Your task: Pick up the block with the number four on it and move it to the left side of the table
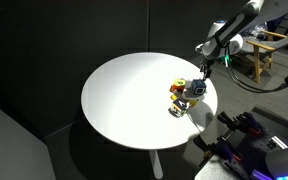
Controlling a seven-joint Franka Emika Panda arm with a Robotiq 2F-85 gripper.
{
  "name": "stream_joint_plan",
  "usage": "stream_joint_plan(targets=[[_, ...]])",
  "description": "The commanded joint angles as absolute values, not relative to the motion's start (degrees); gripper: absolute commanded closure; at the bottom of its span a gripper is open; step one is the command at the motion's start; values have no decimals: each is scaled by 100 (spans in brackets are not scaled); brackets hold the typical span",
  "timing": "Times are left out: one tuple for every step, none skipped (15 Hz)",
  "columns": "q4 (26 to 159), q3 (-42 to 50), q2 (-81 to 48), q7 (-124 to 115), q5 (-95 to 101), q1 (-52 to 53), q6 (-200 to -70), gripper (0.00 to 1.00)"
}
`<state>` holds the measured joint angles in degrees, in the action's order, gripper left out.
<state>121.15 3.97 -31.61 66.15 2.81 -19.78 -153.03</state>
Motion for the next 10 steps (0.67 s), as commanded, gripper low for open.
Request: stream_joint_plan(targets=[[11889,199,-3517,7030,429,-2173,-15694,0],[11868,148,-3587,7127,421,-2197,-15797,0],[11846,91,-3655,7207,415,-2222,-15890,0],[11819,57,-3731,7255,421,-2234,-15994,0],[11784,26,-3791,7267,414,-2246,-16044,0],[11755,0,-3849,7281,416,-2264,-16089,0],[11733,-22,-3889,7283,411,-2286,-16133,0],[11717,-43,-3921,7268,396,-2315,-16155,0],[11704,-65,-3948,7262,389,-2346,-16168,0],[11685,-85,-3980,7256,373,-2381,-16169,0]])
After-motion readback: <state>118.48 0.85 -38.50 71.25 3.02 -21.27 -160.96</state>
